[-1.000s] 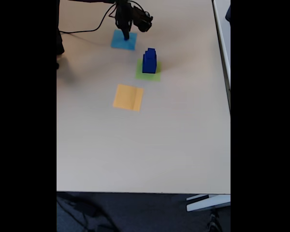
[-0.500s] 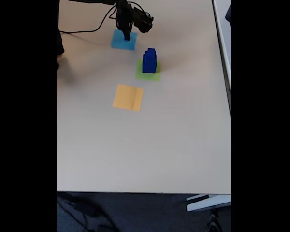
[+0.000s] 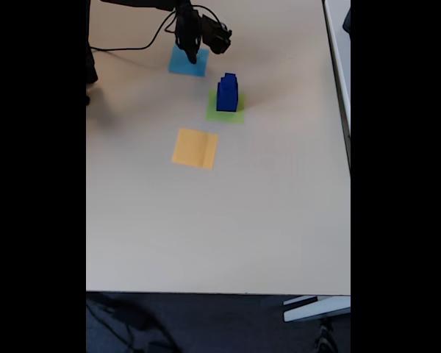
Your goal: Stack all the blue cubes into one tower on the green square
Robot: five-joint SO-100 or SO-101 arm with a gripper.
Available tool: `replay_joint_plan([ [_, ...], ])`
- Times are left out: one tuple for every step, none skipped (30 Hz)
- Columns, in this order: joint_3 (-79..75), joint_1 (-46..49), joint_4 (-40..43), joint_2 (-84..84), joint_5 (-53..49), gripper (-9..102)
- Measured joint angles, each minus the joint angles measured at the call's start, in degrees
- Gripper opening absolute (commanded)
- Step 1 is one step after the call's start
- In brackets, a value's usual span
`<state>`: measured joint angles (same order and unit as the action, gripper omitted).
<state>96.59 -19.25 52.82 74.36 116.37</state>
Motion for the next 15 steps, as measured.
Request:
replay_joint_plan([
  [0.09,0.00,0.00,0.00,-0.44,9],
  [0.26,0.00,0.00,0.00,-0.88,9],
  [0.35,0.00,0.00,0.00,-0.79,9],
  [0.35,0.00,0.00,0.00,-1.05,9],
  [0.35,0.00,0.00,0.00,-1.23,9],
  [0.35,0.00,0.00,0.00,-1.58,9],
  [0.35,0.00,0.00,0.00,-1.58,9],
  [0.35,0.00,0.00,0.00,-1.58,8],
  [0.53,0.00,0.00,0.00,-1.76,8],
  [0.53,0.00,0.00,0.00,-1.93,7],
  [0.53,0.00,0.00,0.00,-2.29,6],
  [0.53,0.00,0.00,0.00,-2.37,5],
  [0.53,0.00,0.00,0.00,-2.64,5],
  [0.53,0.00,0.00,0.00,-2.81,4],
  [0.62,0.00,0.00,0.00,-2.81,4],
])
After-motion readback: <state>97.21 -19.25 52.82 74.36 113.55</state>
